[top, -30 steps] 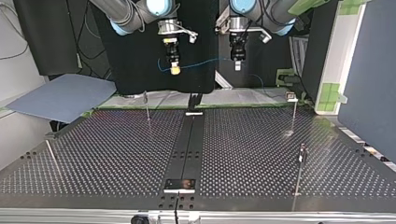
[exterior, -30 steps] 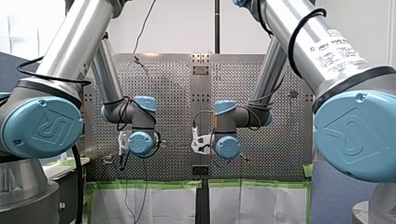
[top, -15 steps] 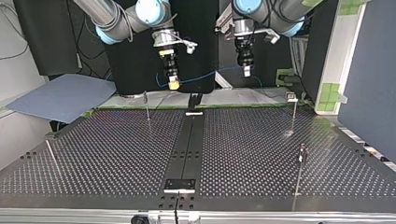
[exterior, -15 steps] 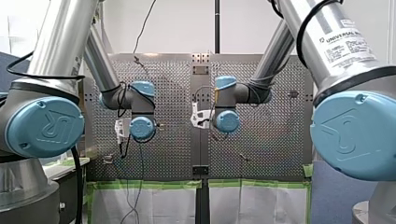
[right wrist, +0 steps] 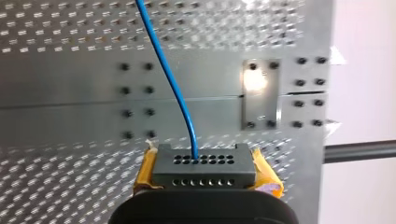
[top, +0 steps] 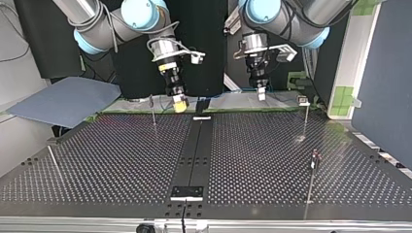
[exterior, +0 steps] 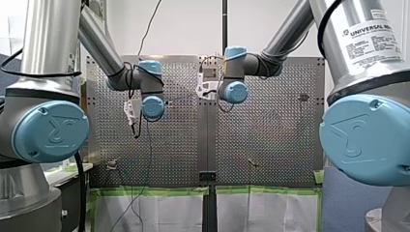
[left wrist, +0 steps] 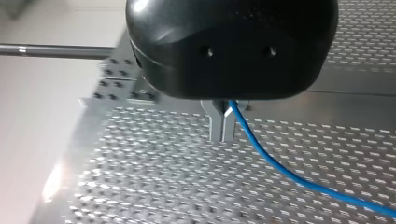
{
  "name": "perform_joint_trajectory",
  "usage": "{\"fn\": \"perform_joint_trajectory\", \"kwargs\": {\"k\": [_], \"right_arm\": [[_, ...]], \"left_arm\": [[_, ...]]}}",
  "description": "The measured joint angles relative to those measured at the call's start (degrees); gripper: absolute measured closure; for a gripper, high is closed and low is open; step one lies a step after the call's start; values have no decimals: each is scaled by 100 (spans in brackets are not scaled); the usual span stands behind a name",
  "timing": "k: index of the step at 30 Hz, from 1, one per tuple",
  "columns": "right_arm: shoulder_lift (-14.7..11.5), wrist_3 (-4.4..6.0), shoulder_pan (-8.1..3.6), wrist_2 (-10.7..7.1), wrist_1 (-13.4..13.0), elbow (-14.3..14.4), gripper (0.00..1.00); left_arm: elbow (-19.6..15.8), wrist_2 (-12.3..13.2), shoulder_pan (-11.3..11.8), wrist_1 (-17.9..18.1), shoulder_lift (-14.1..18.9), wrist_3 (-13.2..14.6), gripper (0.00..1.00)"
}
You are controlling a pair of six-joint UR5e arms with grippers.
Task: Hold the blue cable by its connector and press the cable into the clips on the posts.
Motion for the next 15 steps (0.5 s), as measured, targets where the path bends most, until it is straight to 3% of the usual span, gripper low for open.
{"fn": "perform_joint_trajectory", "kwargs": {"k": [5, 15], "right_arm": [[-34, -9, 8, -73, 273, -274, 100], [12, 25, -6, -259, 851, -850, 100]], "left_arm": [[291, 9, 105, -294, 293, -176, 100], [723, -177, 351, -853, 829, -205, 100]]}}
